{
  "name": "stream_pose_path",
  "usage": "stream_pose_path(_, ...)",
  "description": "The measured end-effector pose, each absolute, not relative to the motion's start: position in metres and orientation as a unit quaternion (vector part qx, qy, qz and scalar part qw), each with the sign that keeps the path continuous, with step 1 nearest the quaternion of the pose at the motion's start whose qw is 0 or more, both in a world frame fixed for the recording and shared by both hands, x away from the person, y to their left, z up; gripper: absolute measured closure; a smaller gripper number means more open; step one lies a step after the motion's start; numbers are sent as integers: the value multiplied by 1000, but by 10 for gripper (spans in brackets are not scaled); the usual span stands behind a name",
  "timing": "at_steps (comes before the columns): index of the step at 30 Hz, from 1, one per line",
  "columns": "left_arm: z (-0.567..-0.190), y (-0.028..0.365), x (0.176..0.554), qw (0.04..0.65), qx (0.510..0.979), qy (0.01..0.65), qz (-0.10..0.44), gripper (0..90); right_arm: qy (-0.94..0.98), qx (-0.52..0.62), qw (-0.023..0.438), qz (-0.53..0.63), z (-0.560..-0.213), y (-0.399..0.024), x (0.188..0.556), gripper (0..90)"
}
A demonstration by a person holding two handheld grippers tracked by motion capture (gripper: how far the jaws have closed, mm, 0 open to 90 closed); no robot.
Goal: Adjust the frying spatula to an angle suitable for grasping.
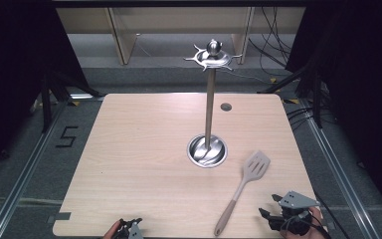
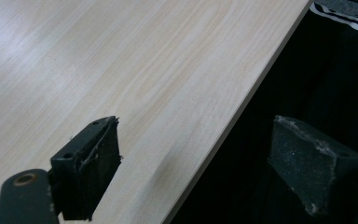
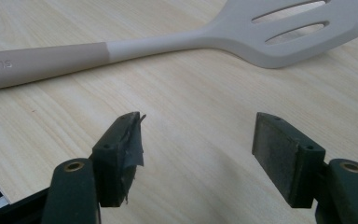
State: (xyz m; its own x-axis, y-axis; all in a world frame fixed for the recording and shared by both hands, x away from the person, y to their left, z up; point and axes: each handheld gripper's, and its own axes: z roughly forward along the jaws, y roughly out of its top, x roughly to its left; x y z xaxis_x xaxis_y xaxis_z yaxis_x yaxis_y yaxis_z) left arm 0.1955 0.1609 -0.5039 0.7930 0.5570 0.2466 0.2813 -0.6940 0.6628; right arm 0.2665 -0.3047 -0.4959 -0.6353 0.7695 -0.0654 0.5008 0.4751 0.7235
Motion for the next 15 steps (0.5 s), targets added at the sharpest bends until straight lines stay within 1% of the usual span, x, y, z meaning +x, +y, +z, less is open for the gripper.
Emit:
stream_pose_path(4,-505,160,195,314,893,243,214,156,838,376,188,348,-495,-304,267,339)
stream_pose_path(6,-505,160,195,315,892,243,214,155,834,381,198,346,-495,-304,267,340)
stream_pose_path(8,-505,160,195,315,892,243,214,156,834,380,198,347,-495,-304,267,339)
stream_pose_path(10,-505,161,195,315,892,243,215,155,832,389,187,348,-494,-302,266,339)
stream_pose_path(13,-505,160,195,314,893,242,214,155,831,386,190,354,-494,-302,266,334)
stream_pose_path(14,-504,160,195,315,893,241,214,155,832,380,183,360,-494,-301,265,278)
stream_pose_path(15,-504,160,195,315,893,242,214,155,832,380,183,360,-494,-301,265,278)
